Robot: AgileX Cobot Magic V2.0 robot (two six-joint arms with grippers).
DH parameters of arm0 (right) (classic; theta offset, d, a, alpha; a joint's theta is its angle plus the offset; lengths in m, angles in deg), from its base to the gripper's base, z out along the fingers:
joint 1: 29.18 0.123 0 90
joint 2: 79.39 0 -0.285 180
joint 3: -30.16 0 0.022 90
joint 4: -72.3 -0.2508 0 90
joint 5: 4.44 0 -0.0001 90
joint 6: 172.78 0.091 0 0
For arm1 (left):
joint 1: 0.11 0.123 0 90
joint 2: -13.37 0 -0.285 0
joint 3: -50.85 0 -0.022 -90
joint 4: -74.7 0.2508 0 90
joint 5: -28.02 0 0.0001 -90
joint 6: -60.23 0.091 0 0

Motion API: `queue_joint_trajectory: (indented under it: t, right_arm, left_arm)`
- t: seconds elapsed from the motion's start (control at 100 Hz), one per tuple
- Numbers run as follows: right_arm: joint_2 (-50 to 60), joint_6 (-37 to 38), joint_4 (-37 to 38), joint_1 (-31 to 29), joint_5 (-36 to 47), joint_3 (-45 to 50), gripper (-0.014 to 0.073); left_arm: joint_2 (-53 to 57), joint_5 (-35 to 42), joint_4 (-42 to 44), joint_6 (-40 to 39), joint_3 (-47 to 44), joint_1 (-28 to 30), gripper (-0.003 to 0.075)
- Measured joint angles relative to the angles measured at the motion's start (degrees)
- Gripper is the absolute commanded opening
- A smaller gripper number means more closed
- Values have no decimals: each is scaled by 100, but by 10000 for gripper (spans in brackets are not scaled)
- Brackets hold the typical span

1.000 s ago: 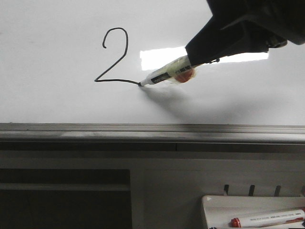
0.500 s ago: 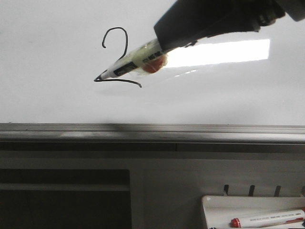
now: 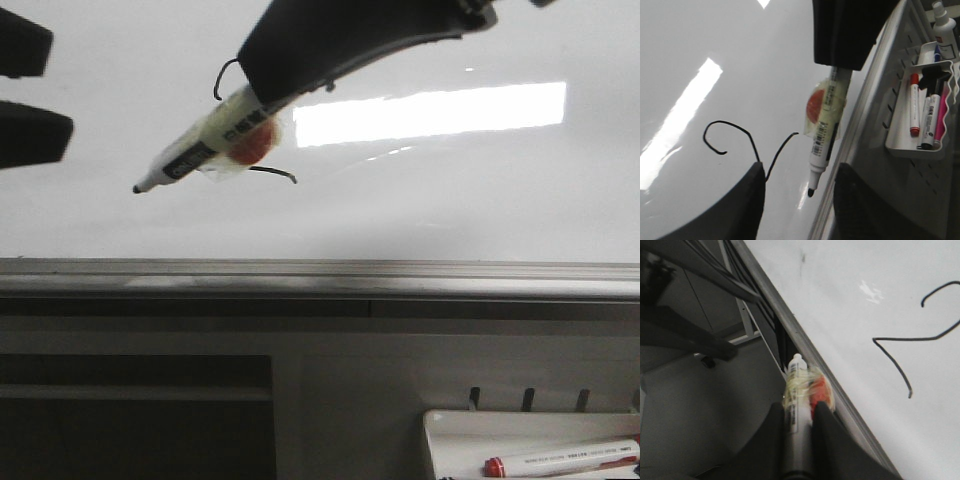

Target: Write number 2 on whiteboard

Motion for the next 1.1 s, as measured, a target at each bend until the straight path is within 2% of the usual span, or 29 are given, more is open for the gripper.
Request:
queue_joint_trajectory:
  t: [0.23,0.67,1.1]
  right_arm:
    - [0,0,-62,150,-142,-87,-50]
    - [0,0,-104,210,-142,-87,-50]
    - [0,0,-115,271,-131,-87,-50]
  left_arm:
    - [-667,257,21,60,281,0,302]
    - [-1124,531,215,70,404,0,300]
    - [-1182,502,251,70,404,0,174]
